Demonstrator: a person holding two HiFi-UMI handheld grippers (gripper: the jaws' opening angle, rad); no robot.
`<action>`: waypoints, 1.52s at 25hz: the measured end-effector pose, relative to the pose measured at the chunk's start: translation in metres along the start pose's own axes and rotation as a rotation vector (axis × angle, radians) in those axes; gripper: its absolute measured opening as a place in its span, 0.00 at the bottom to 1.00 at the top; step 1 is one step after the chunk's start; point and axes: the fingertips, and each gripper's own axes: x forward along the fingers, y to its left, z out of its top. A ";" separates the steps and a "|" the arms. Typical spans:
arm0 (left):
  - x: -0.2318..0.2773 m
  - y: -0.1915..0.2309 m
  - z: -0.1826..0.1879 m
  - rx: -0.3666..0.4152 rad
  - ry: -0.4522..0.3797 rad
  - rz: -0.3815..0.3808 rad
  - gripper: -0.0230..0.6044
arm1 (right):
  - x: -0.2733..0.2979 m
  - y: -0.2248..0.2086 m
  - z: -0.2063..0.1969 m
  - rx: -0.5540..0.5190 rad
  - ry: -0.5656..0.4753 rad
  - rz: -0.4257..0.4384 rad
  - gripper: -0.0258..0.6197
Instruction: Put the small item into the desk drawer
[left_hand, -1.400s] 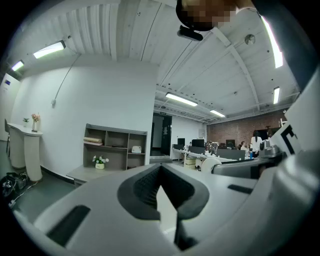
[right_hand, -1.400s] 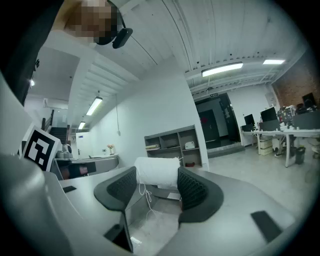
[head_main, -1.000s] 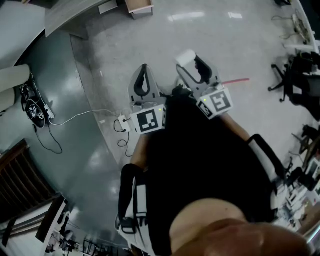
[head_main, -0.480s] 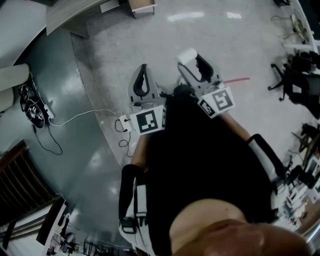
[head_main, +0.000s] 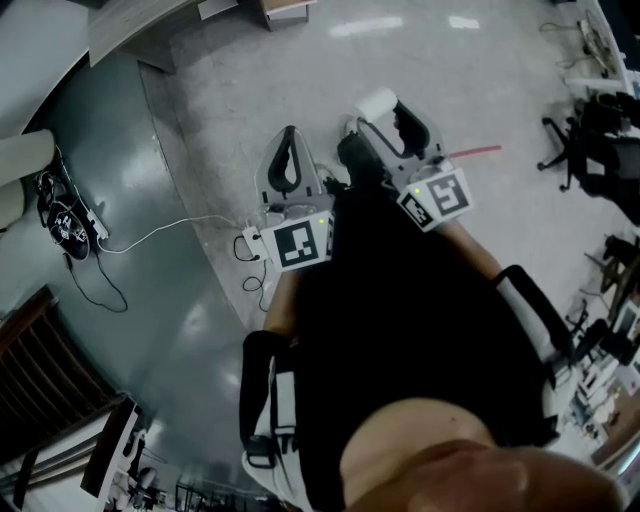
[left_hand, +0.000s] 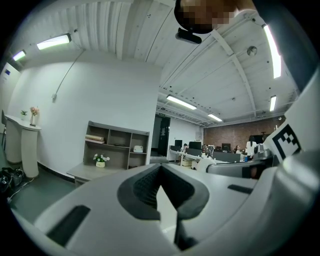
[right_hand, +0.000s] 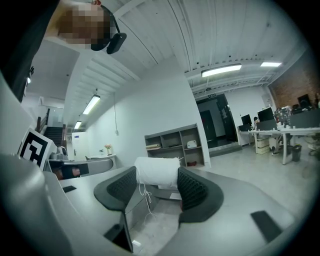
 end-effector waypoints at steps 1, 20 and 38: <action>0.000 0.003 -0.001 0.001 0.003 0.002 0.01 | 0.003 0.002 -0.001 0.001 0.002 0.003 0.44; 0.087 0.050 -0.001 -0.003 0.037 0.036 0.01 | 0.105 -0.034 0.002 0.005 0.026 0.046 0.44; 0.270 0.062 0.025 0.005 0.069 0.064 0.01 | 0.238 -0.156 0.041 0.002 0.048 0.096 0.44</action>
